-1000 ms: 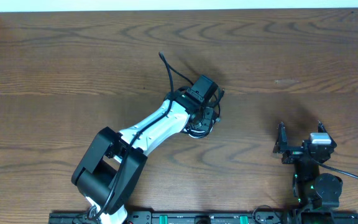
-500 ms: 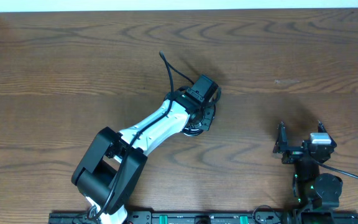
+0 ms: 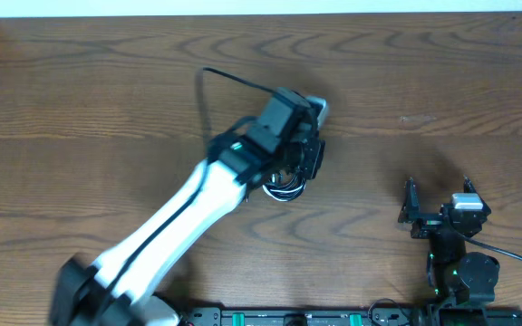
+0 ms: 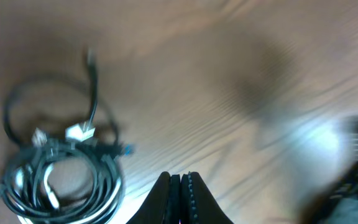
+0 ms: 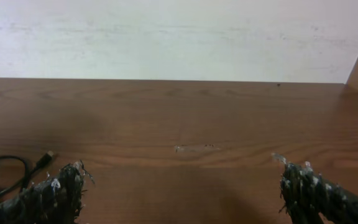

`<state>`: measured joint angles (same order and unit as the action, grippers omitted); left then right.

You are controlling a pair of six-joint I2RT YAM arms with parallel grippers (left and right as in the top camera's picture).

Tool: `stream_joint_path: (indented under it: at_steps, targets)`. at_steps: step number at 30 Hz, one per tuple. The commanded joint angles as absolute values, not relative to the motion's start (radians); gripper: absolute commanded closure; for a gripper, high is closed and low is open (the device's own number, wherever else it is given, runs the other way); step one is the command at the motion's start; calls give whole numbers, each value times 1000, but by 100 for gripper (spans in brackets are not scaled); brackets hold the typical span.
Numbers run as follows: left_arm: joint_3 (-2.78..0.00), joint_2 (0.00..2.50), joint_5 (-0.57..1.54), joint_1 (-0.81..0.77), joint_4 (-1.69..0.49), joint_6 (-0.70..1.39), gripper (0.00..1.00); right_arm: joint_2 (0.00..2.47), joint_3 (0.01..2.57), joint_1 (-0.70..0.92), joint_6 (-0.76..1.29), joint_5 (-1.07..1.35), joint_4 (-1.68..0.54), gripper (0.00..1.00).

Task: Untangle cables
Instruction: 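Lower the left gripper and pinch a black cable from the bundle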

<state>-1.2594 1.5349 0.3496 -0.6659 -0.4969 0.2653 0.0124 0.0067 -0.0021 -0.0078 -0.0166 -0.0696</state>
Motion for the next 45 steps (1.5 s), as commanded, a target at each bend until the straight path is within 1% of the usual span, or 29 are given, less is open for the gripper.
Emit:
stream_joint_path:
  at_steps: [1,2,3,5,7,8,9,21,24,27,32,36,41,42,43,45]
  targets:
    - [-1281,1424,346,-667,-505,270,92,7,6,2,2,-23,-73,1]
    - [-1281,1402,312,-667,-516,270,92,7,6,2,2,-23,-73,1]
    - [-1280,1391,276,-667,-531,270,85,7,6,2,2,-23,-73,1]
    - [-1280,1393,231,-667,-566,270,67,7,6,2,2,-23,-73,1]
    - [-1271,1416,215,-667,-593,270,45,7,6,2,2,-23,-73,1]
    - [-1264,1432,215,-667,-599,270,37,7,6,2,2,-23,-73,1]
    - [-1258,1455,215,-667,-607,269,33,7,6,2,2,-23,-73,1]
    - [-1254,1798,43,-666,-627,262,31,7,6,2,2,-23,-73,1]
    - [-1254,1839,43,-666,-628,262,31,7,6,2,2,-24,-73,1]
    - [-1254,1863,89,-666,-627,260,31,7,6,2,2,-23,-73,1]
    - [-1253,1887,122,-666,-628,170,31,7,6,2,2,-23,-73,1]
    - [-1253,1902,122,-666,-624,168,31,7,6,2,2,-23,-73,1]
    - [-1252,1929,123,-666,-624,169,40,7,6,2,2,-23,-73,1]
    - [-1252,1936,123,-666,-624,169,43,7,6,2,2,-23,-73,1]
    - [-1252,1942,123,-666,-622,169,47,7,6,2,2,-23,-73,1]
    - [-1252,1947,123,-666,-619,171,62,7,6,2,2,-23,-73,1]
